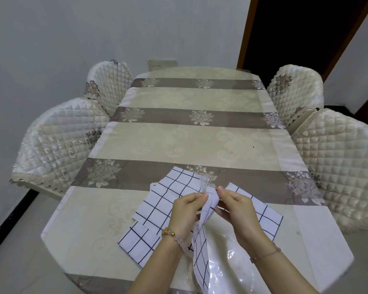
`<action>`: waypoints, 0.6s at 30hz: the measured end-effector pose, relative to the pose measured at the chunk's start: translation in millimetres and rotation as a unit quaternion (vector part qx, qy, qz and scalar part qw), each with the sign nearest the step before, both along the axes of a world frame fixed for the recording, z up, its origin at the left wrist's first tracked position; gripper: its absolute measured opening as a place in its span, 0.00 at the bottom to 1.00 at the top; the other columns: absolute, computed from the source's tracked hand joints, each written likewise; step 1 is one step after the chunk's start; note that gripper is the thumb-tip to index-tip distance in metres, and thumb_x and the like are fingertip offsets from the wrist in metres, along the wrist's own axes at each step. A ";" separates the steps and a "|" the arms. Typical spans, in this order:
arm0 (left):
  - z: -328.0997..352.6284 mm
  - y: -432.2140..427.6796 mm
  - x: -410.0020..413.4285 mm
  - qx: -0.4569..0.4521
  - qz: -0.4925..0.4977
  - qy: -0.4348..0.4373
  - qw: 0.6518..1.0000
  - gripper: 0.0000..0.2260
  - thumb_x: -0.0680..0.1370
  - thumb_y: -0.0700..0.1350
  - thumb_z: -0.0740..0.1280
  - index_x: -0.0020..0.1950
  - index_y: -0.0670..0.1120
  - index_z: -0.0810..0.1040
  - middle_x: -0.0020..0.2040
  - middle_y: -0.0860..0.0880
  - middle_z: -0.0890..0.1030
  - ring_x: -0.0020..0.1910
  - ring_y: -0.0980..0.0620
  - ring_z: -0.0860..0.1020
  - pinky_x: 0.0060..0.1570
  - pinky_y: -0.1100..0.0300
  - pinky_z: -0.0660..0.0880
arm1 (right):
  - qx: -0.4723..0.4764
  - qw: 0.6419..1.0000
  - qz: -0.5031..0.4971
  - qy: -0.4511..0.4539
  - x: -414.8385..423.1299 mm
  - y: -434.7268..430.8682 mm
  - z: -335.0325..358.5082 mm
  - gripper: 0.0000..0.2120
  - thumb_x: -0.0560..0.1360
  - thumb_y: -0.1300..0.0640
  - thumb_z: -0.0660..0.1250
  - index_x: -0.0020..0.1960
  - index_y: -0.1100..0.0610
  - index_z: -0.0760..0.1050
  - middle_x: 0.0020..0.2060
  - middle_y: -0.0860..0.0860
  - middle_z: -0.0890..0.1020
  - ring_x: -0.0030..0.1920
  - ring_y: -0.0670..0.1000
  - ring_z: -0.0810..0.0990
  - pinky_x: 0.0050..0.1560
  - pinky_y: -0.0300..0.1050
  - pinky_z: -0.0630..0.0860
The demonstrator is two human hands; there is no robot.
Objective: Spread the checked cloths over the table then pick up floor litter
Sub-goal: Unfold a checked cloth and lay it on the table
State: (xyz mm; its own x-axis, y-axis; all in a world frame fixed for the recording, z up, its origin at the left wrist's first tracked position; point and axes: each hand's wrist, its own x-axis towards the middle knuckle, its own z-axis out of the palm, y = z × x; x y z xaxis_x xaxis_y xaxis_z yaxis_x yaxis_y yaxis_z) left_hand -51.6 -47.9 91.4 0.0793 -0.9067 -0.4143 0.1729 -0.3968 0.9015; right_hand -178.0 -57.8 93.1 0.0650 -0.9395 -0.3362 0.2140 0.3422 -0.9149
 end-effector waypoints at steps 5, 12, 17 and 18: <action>-2.5 -8.3 31.5 -0.070 0.131 -0.088 0.985 0.08 0.77 0.40 0.66 0.38 0.48 0.79 0.32 0.56 0.78 0.33 0.58 0.73 0.35 0.63 0.71 | -0.045 0.995 -0.046 0.073 -19.1 -10.2 0.1 0.11 0.77 0.58 0.65 0.40 0.56 0.84 0.34 0.49 0.84 0.32 0.42 0.80 0.33 0.33 0.76; 5.6 -13.6 119.5 -0.156 0.139 -0.127 0.970 0.13 0.79 0.37 0.61 0.56 0.54 0.73 0.35 0.45 0.74 0.34 0.50 0.73 0.32 0.58 0.70 | -0.065 0.991 -0.033 0.108 -80.5 -34.9 -2.6 0.10 0.77 0.67 0.61 0.46 0.58 0.81 0.37 0.56 0.80 0.31 0.47 0.74 0.33 0.34 0.78; 23.2 -20.7 147.1 -0.134 0.113 -0.110 0.978 0.09 0.78 0.36 0.62 0.46 0.45 0.81 0.43 0.49 0.85 0.36 0.57 0.82 0.32 0.65 0.78 | -0.037 0.996 0.007 0.081 -100.2 -53.1 11.0 0.18 0.76 0.70 0.58 0.42 0.58 0.85 0.37 0.53 0.86 0.37 0.47 0.84 0.39 0.34 0.80; 26.2 -23.1 149.7 -0.124 0.106 -0.115 0.980 0.09 0.78 0.35 0.62 0.47 0.44 0.81 0.43 0.47 0.84 0.37 0.55 0.83 0.33 0.62 0.79 | -0.029 0.997 0.018 0.076 -101.4 -57.2 14.2 0.19 0.75 0.71 0.56 0.42 0.59 0.85 0.40 0.54 0.87 0.40 0.49 0.85 0.40 0.35 0.81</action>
State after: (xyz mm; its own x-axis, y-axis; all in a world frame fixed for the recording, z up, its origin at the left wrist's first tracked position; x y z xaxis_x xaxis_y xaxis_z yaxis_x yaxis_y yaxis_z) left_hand 98.1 -71.0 117.6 0.3422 -0.9302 -0.1326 0.0084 -0.1381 0.9904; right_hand -279.4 -115.0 107.3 0.0514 -0.9554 -0.2908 0.0609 0.2937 -0.9540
